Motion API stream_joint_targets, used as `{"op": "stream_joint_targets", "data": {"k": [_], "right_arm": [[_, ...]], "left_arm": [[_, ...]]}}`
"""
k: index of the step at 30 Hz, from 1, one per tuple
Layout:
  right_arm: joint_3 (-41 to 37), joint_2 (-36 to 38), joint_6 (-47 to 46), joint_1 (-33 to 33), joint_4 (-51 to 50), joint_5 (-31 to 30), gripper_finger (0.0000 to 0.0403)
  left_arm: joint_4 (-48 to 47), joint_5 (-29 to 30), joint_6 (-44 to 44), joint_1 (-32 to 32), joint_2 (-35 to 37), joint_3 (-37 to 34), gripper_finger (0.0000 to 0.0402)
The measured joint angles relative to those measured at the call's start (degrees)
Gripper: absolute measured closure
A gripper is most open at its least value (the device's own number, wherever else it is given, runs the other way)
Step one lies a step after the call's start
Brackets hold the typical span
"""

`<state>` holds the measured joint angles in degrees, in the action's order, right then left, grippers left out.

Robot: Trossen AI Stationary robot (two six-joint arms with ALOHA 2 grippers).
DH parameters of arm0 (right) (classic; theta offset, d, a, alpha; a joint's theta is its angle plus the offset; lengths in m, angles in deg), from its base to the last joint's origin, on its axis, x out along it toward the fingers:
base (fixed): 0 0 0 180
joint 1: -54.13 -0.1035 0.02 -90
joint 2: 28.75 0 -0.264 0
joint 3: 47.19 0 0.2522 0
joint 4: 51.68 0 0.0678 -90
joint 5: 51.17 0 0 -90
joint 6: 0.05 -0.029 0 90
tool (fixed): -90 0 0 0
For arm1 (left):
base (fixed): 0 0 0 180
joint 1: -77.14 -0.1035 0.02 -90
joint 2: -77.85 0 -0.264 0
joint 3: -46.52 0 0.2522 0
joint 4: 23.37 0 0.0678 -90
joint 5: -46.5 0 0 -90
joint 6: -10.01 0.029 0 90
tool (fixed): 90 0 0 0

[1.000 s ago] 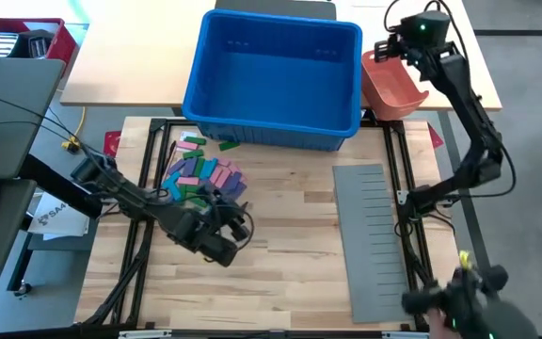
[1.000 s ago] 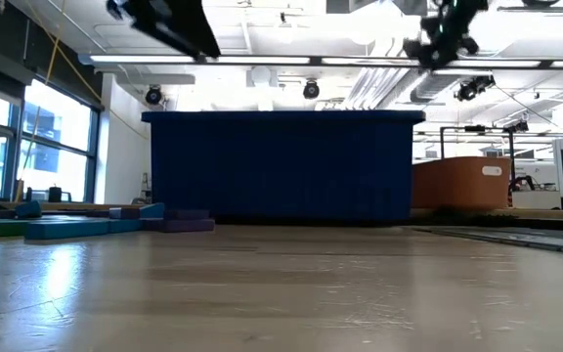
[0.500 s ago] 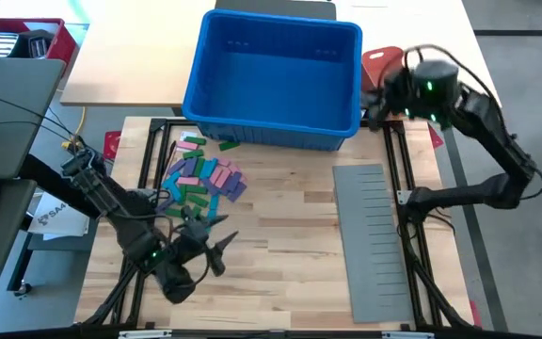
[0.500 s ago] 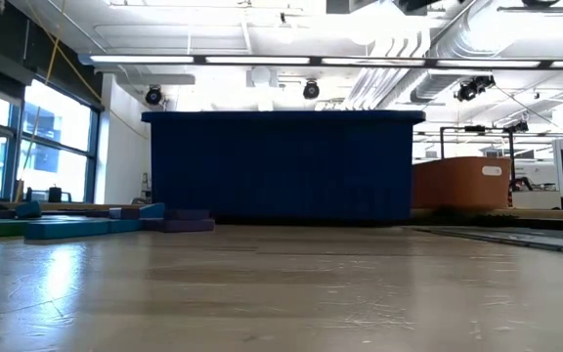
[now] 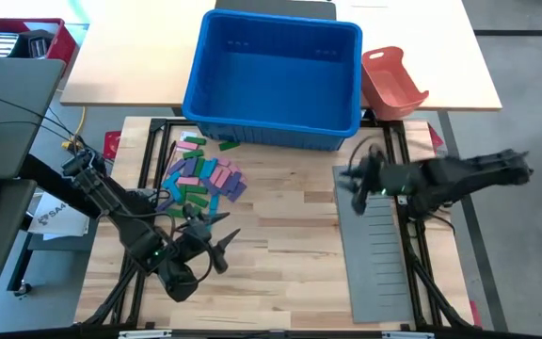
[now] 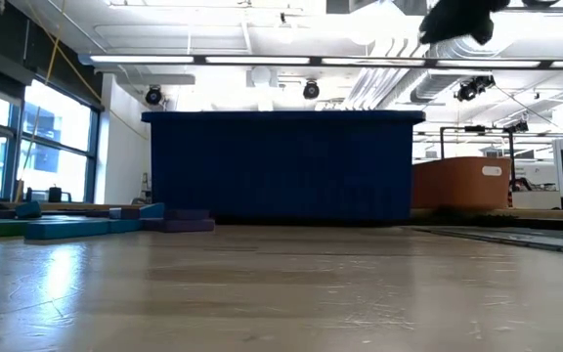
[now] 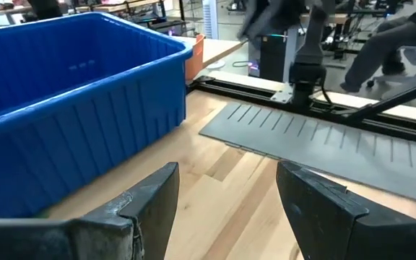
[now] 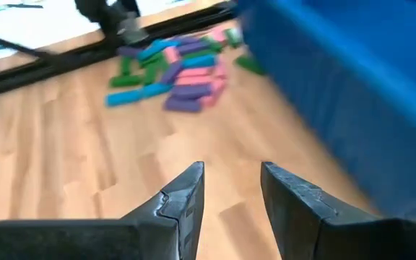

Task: Sort blocks
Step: Adjust the blue bin

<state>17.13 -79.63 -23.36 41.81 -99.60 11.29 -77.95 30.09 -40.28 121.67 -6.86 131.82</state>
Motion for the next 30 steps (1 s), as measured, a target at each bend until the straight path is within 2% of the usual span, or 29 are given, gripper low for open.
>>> {"op": "stream_joint_targets", "data": {"k": [6,12,16,21,25,30], "right_arm": [[-8.28,-5.66,-0.25,-9.61,13.8,-3.53,0.027],[-9.18,-11.56,-0.26,-12.6,15.93,-3.1,0.027],[-8.63,-14.89,1.68,-11.39,20.66,-1.8,0.027],[-8.22,-17.87,5.69,-8.14,28.2,-0.92,0.0269],[-8.22,-18.53,8.84,-4.17,29.82,-0.72,0.0269],[-6.27,-16.85,10.42,3.37,26.95,0.66,0.0269]], "left_arm": [[-0.03,-1.51,-0.14,-1.47,0.0,-1.86,0.0174],[-1.33,-3.08,-2.62,-3.43,-0.02,-2.52,0.0174],[-1.49,-4.29,-5.08,-4.96,-0.02,-2.51,0.0174],[-2.99,-15.63,-4.96,-11.5,-0.21,-2.5,0.0174],[-3.08,-20.47,1.38,-18.32,-0.49,-2.52,0.0174],[-4.42,-20.1,7.12,-28.41,3.06,-2.5,0.0174]]}}
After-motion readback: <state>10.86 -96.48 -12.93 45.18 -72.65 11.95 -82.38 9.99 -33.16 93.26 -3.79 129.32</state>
